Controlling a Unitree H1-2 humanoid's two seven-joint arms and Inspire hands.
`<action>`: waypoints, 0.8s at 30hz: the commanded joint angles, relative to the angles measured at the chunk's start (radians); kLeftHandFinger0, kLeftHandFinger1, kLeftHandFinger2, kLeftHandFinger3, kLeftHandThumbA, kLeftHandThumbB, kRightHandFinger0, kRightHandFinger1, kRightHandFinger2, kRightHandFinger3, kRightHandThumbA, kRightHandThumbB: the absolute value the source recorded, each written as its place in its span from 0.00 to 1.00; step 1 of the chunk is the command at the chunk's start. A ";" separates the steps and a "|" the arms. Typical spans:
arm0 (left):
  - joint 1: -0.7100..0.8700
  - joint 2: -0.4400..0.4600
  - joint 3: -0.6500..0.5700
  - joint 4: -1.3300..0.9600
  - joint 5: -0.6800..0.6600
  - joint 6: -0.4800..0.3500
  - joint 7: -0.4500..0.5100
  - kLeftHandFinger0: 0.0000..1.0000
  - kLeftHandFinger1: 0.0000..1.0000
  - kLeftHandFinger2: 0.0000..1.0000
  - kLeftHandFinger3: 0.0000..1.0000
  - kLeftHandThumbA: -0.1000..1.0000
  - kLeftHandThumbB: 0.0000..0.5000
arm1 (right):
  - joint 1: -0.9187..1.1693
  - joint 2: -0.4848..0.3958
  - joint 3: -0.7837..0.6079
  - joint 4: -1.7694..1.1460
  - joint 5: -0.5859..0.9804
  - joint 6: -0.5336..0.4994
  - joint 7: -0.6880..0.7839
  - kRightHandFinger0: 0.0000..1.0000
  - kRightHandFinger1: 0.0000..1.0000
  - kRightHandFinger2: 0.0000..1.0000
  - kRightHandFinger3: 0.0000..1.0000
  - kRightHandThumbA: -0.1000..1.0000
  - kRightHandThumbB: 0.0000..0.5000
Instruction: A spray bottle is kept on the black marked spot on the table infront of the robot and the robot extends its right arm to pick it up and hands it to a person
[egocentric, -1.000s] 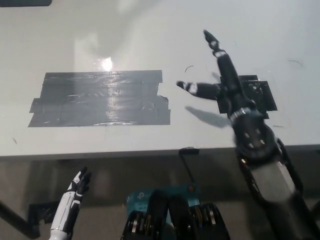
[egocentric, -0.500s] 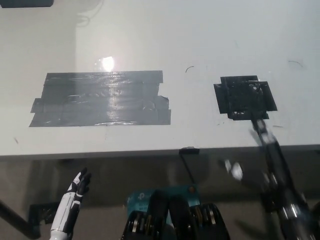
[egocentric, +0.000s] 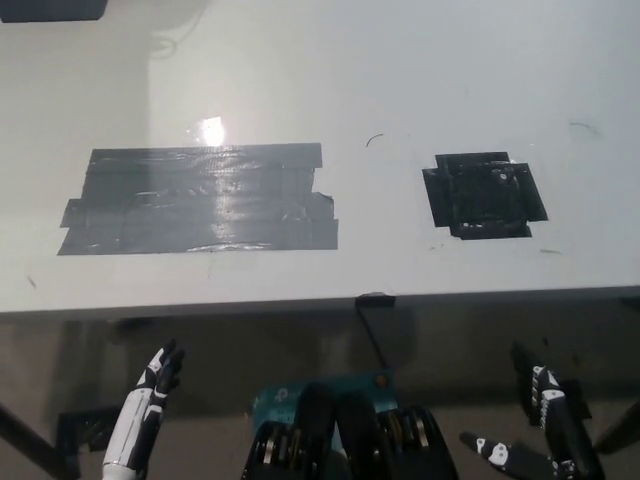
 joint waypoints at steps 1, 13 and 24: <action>0.002 0.004 -0.007 -0.023 0.001 -0.032 -0.002 1.00 1.00 1.00 1.00 1.00 1.00 | -0.024 -0.001 -0.011 0.024 0.035 -0.070 0.039 1.00 1.00 1.00 1.00 0.94 0.80; 0.025 -0.001 -0.014 -0.019 0.002 -0.044 -0.001 1.00 1.00 1.00 1.00 1.00 1.00 | -0.002 -0.006 -0.009 0.037 0.018 -0.076 0.057 1.00 1.00 1.00 1.00 0.94 0.85; 0.027 0.003 -0.016 -0.023 0.013 -0.043 0.003 1.00 1.00 1.00 1.00 1.00 1.00 | -0.003 -0.006 -0.009 0.032 0.010 -0.071 0.066 1.00 1.00 1.00 1.00 0.93 0.88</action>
